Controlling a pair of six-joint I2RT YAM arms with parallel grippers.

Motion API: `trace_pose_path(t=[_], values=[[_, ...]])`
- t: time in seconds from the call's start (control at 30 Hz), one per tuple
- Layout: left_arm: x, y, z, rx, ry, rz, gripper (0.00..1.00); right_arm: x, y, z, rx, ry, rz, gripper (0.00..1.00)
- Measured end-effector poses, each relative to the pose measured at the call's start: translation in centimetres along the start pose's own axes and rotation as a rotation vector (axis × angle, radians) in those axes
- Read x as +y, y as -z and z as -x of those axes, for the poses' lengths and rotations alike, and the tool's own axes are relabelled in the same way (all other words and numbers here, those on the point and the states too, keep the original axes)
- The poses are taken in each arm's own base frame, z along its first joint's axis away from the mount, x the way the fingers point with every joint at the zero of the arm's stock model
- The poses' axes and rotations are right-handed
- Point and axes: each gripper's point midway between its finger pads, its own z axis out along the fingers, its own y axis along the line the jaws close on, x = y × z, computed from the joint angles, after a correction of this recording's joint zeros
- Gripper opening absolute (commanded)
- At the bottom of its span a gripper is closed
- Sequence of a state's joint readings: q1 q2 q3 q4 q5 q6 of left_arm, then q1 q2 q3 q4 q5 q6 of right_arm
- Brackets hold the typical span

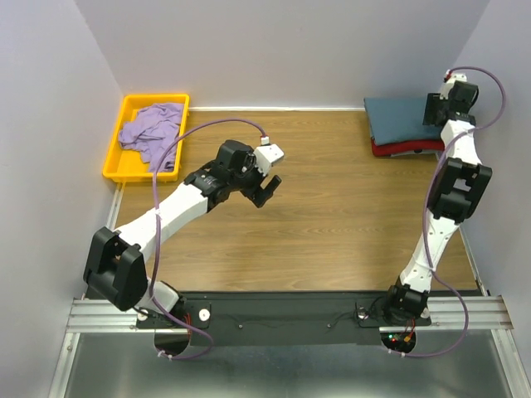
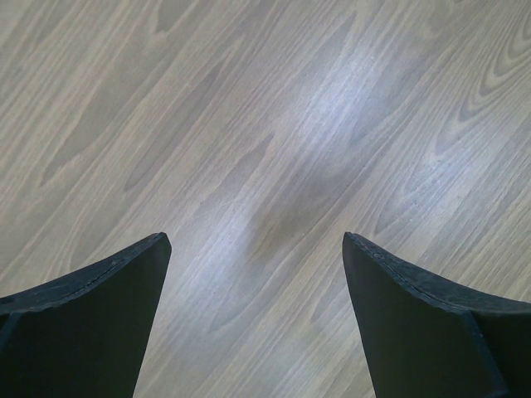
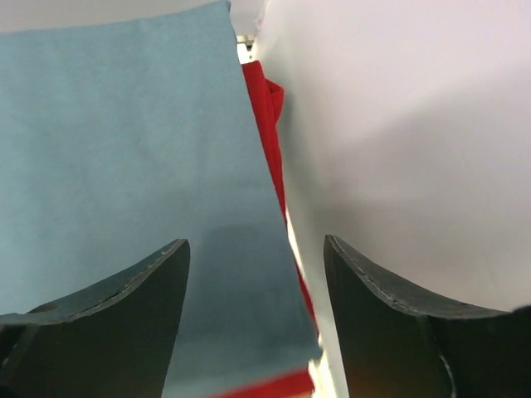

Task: Fold and stack the t-shirts
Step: Neatly place the folded tshirt to the corner

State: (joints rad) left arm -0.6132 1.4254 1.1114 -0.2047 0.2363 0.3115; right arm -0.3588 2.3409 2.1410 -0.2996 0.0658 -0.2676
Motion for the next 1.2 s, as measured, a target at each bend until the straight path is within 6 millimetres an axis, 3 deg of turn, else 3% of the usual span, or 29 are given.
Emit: trace_pose_path(t=[0.1,0.3,0.33,0.37,0.4,0.6,0.73,0.83,0.97,1.07,1.2], values=[[0.0,0.1,0.3,-0.013,0.006,-0.001,0.97,-0.2,2.0,0.6,-0.011,-0.060,0.012,0.75],[-0.6,-0.1,0.3,-0.026,0.038,-0.029,0.97,-2.1,6.9,4.1,-0.109,-0.209,0.033,0.82],[-0.6,-0.1,0.1,-0.029,0.051,-0.034,0.97,-2.2,7.6,4.3,-0.117,-0.222,0.043,0.85],[-0.7,0.0,0.1,-0.029,0.063,-0.037,0.97,-2.2,8.4,4.7,-0.129,-0.232,0.060,1.00],[-0.6,0.1,0.0,-0.030,0.076,-0.034,0.97,-2.1,9.4,5.1,-0.144,-0.244,0.081,1.00],[1.2,1.6,0.6,-0.062,0.158,-0.029,0.97,1.0,14.5,5.4,-0.159,-0.288,0.285,1.00],[4.3,4.0,1.5,-0.122,0.224,0.007,0.97,4.0,17.2,5.0,-0.117,-0.275,0.435,1.00],[7.3,6.5,1.5,-0.159,0.275,0.088,0.97,6.2,19.4,3.1,-0.052,-0.256,0.524,1.00],[9.9,9.5,0.9,-0.183,0.318,0.173,0.97,9.8,23.1,-1.4,0.072,-0.230,0.620,1.00],[11.2,10.4,-0.6,-0.151,0.340,0.215,0.97,12.8,26.5,-5.2,0.149,-0.186,0.695,1.00],[11.5,10.5,-3.7,-0.072,0.358,0.244,0.97,15.3,30.0,-10.2,0.223,-0.112,0.759,1.00]])
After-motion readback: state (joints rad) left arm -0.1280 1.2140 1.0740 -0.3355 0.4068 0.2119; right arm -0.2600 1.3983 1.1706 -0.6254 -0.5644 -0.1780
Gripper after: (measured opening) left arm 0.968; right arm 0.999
